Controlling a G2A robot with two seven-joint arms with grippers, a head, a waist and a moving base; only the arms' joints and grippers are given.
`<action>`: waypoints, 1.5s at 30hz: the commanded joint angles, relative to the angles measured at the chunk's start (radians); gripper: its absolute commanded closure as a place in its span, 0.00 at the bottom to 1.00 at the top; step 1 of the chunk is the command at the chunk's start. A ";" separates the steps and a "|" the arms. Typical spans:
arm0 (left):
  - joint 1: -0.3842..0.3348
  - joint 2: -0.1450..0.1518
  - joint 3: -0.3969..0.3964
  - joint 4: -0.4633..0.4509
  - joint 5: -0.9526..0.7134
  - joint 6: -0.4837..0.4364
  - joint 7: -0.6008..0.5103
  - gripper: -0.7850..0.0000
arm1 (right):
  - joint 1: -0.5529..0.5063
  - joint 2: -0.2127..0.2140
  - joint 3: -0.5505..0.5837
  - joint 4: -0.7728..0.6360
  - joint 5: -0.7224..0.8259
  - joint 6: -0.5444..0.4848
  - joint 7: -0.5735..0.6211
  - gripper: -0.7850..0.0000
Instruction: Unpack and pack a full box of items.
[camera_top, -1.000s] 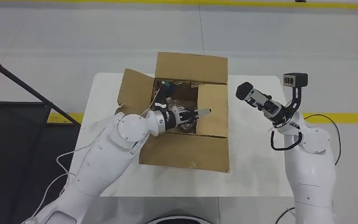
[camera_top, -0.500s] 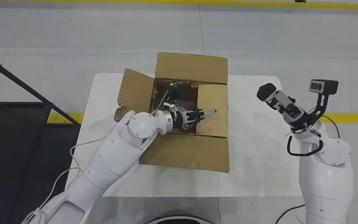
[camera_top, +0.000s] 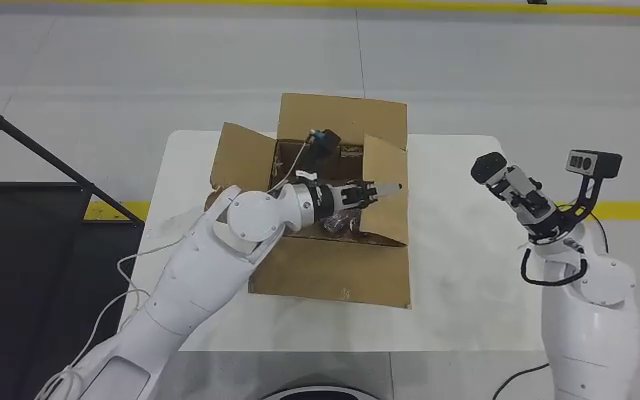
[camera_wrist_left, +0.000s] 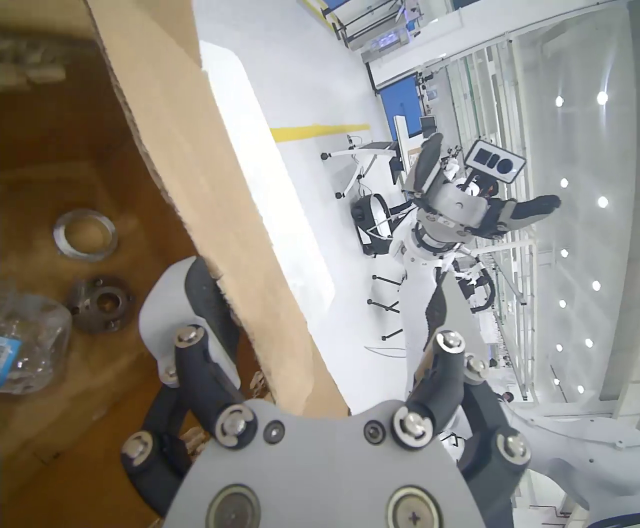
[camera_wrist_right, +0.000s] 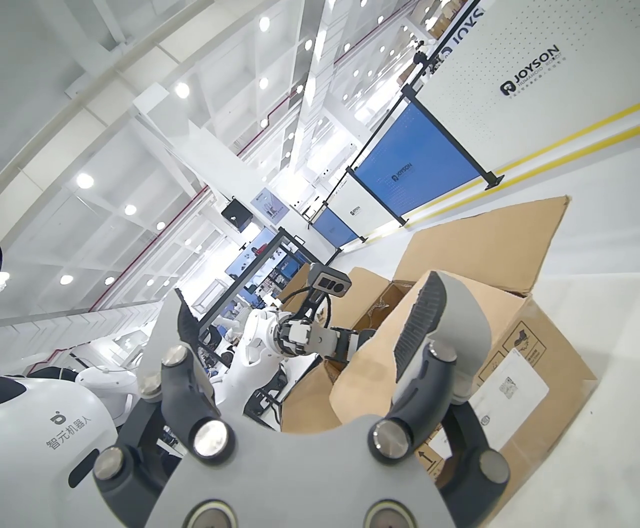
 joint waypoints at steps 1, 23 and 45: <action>-0.017 -0.009 0.014 -0.007 -0.024 -0.015 0.017 0.00 | -0.008 0.004 0.011 0.001 -0.004 -0.004 -0.011 0.00; -0.230 -0.178 0.299 0.298 -0.097 -0.196 0.228 0.00 | -0.251 0.033 0.208 -0.111 -0.001 -0.075 -0.189 0.00; -0.295 -0.280 0.363 0.502 -0.106 -0.128 0.129 0.00 | -0.231 0.055 0.166 -0.115 -0.009 -0.054 -0.187 0.00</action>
